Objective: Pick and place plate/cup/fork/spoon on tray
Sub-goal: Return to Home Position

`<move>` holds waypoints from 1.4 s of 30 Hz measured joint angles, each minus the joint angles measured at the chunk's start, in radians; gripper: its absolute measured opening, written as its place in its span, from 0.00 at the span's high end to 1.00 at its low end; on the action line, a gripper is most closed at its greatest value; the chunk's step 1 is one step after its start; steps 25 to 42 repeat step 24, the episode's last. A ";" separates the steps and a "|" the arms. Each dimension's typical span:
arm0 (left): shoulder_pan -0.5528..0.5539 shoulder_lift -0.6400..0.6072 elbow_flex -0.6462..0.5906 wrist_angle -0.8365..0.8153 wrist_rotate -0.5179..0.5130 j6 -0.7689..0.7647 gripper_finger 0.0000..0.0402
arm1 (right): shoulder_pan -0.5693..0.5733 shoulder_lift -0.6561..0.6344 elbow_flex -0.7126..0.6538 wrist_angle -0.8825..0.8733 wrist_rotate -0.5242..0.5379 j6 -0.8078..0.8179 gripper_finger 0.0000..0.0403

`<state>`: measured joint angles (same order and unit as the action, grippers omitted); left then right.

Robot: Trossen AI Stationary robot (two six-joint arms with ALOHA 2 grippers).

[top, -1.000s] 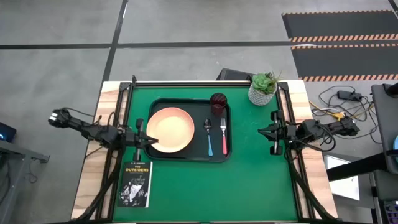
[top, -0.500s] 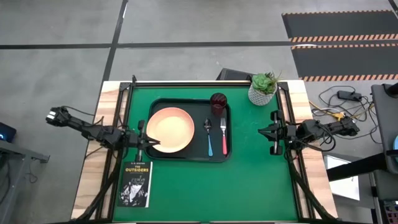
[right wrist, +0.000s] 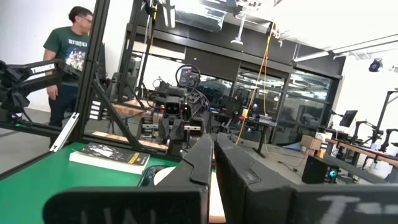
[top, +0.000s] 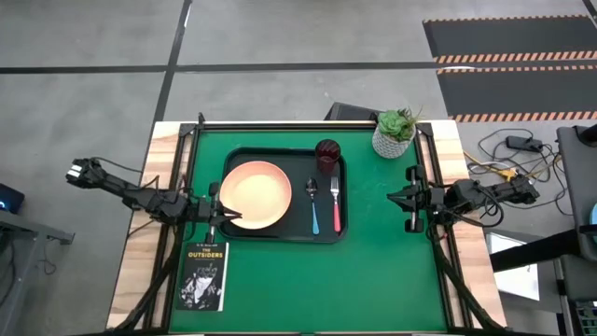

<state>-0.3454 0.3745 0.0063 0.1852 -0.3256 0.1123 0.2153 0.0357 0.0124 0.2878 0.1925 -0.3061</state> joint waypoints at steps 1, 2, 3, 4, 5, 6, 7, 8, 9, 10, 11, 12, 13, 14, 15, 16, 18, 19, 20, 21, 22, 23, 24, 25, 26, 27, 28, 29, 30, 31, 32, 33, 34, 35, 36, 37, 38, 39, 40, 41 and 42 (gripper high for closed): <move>0.000 0.004 0.000 0.000 0.000 0.000 1.00 | 0.000 0.000 0.000 0.000 0.000 0.000 0.98; 0.000 0.008 0.000 0.000 0.000 0.000 1.00 | 0.000 0.000 0.000 0.000 0.000 0.000 0.98; 0.000 0.012 0.000 0.000 0.000 0.000 1.00 | 0.000 0.000 0.000 0.000 0.000 0.000 0.98; 0.000 0.015 0.000 0.000 0.000 0.000 1.00 | 0.000 0.000 0.000 0.000 0.000 0.000 0.98; 0.000 0.019 0.000 0.000 0.000 0.000 1.00 | 0.000 0.000 0.000 0.000 0.000 0.000 0.98; 0.000 0.023 0.000 0.000 0.000 0.000 1.00 | 0.000 0.000 0.000 0.000 0.000 0.000 0.98; 0.000 0.026 0.000 0.000 0.000 0.000 1.00 | 0.000 0.000 0.000 0.000 0.000 0.000 0.98; 0.000 0.030 0.000 0.000 0.000 0.000 1.00 | 0.000 0.000 0.000 0.000 0.000 0.000 0.98; 0.000 0.034 0.000 0.000 0.000 0.000 1.00 | 0.000 0.000 0.000 0.000 0.000 0.000 0.98; 0.000 0.037 0.000 0.000 0.000 0.000 1.00 | 0.000 0.000 0.000 0.000 0.000 0.000 0.98; 0.000 0.040 0.000 0.000 0.000 0.000 1.00 | 0.000 0.000 0.000 0.000 0.000 0.000 0.98; 0.000 0.044 0.000 0.000 0.000 0.000 1.00 | 0.000 0.000 0.000 0.000 0.000 0.000 0.98; 0.000 0.047 0.000 0.000 0.000 0.000 1.00 | 0.000 0.000 0.000 0.000 0.000 0.000 0.98; 0.000 0.051 0.000 0.000 0.000 0.000 1.00 | 0.000 0.000 0.000 0.000 0.000 0.000 0.98; 0.000 0.054 0.000 0.000 0.000 0.000 1.00 | 0.000 0.000 0.000 0.000 0.000 0.000 0.98; 0.000 0.058 0.000 0.000 0.000 0.000 1.00 | 0.000 0.000 0.000 0.000 0.000 0.000 0.98; 0.000 0.063 0.000 0.000 0.000 0.000 1.00 | 0.000 0.000 0.000 0.000 0.000 0.000 0.98; 0.000 0.066 0.000 0.000 0.000 0.000 1.00 | 0.000 0.000 0.000 0.000 0.000 0.000 0.98; 0.000 0.070 0.000 0.000 0.000 0.000 1.00 | 0.000 0.000 0.000 0.000 0.000 0.000 0.98; 0.000 0.072 0.000 0.000 0.000 0.000 1.00 | 0.000 0.000 0.000 0.000 0.000 0.000 0.98; 0.000 0.074 0.000 0.000 0.000 0.000 1.00 | 0.000 0.000 0.000 0.000 0.000 0.000 0.98; 0.000 0.077 0.000 0.000 0.000 0.000 1.00 | 0.000 0.000 0.000 0.000 0.000 0.000 0.98; 0.000 0.081 0.000 0.000 0.000 0.000 1.00 | 0.000 0.000 0.000 0.000 0.000 0.000 0.98; 0.000 0.081 0.000 0.000 0.000 0.000 1.00 | 0.000 0.000 0.000 0.000 0.000 0.000 0.98; 0.000 0.081 0.000 0.000 0.000 0.000 1.00 | 0.000 0.000 0.000 0.000 0.000 0.000 0.98; 0.000 0.081 0.000 0.000 0.000 0.000 1.00 | 0.000 0.000 0.000 0.000 0.000 0.000 0.98; 0.000 0.081 0.000 0.000 0.000 0.000 1.00 | 0.000 0.000 0.000 0.000 0.000 0.000 0.98; 0.000 0.081 0.000 0.000 0.000 0.000 1.00 | 0.000 0.000 0.000 0.000 0.000 0.000 0.98; 0.000 0.081 0.000 0.000 0.000 0.000 1.00 | 0.000 0.000 0.000 0.000 0.000 0.000 0.98; 0.000 0.081 0.000 0.000 0.000 0.000 1.00 | 0.000 0.000 0.000 0.000 0.000 0.000 0.98; 0.000 0.081 0.000 0.000 0.000 0.000 1.00 | 0.000 0.000 0.000 0.000 0.000 0.000 0.98; 0.000 0.081 0.000 0.000 0.000 0.000 1.00 | 0.000 0.000 0.000 0.000 0.000 0.000 0.98; 0.000 0.081 0.000 0.000 0.000 0.000 1.00 | 0.000 0.000 0.000 0.000 0.000 0.000 0.98; 0.000 0.081 0.000 0.000 0.000 0.000 1.00 | 0.000 0.000 0.000 0.000 0.000 0.000 0.98; 0.000 0.081 0.000 0.000 0.000 0.000 1.00 | 0.000 0.000 0.000 0.000 0.000 0.000 0.98; 0.000 0.081 0.000 0.000 0.000 0.000 1.00 | 0.000 0.000 0.000 0.000 0.000 0.000 0.98; 0.000 0.081 0.000 0.000 0.000 0.000 1.00 | 0.000 0.000 0.000 0.000 0.000 0.000 0.98; 0.000 0.081 0.000 0.000 0.000 0.000 1.00 | 0.000 0.000 0.000 0.000 0.000 0.000 0.98; 0.000 0.081 0.000 0.000 0.000 0.000 1.00 | 0.000 0.000 0.000 0.000 0.000 0.000 0.98; 0.000 0.081 0.000 0.000 0.000 0.000 1.00 | 0.000 0.000 0.000 0.000 0.000 0.000 0.98; 0.000 0.081 0.000 0.000 0.000 0.000 1.00 | 0.000 0.000 0.000 0.000 0.000 0.000 0.98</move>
